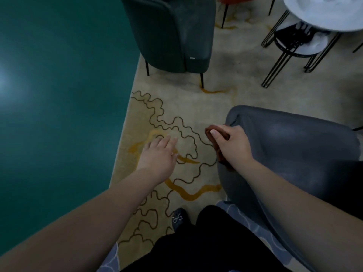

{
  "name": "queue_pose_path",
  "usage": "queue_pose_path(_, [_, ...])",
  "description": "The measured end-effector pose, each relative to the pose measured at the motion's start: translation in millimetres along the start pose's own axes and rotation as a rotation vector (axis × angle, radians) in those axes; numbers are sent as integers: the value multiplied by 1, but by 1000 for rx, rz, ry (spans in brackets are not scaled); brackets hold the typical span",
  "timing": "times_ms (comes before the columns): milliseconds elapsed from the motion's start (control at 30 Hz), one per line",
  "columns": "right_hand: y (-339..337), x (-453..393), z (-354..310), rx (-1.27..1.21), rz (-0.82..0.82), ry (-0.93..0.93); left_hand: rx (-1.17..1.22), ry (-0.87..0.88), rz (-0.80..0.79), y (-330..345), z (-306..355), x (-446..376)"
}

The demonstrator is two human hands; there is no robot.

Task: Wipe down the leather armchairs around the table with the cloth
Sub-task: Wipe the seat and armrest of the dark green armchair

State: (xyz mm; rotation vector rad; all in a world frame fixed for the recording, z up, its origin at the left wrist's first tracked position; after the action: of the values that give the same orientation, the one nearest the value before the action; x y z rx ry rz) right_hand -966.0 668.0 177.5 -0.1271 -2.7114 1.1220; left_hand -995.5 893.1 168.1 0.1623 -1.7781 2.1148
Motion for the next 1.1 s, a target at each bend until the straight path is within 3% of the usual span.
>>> queue_pose_path(267, [16,-47,-44,79,-4,31,-37,25,-41,-32,-34,-44])
queue_pose_path(633, [9,-192,-49,179,-66,64,-174,112,-47,-82,-37,-190])
queue_pose_path(1100, [-16,-346,-66,113,105,117,-214,266,-22,-159,-40,-369])
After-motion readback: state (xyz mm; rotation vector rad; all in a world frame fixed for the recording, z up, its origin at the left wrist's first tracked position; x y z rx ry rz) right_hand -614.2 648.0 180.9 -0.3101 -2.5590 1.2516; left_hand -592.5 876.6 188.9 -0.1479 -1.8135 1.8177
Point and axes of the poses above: each hand's wrist, its own x-axis away from the middle knuckle, its own y-axis out of the palm, z = x × y, the point moved 7 cm from there along -x, towards the middle knuckle, and after that the axes turned 4 degrees about x, right-handed, at the moved point
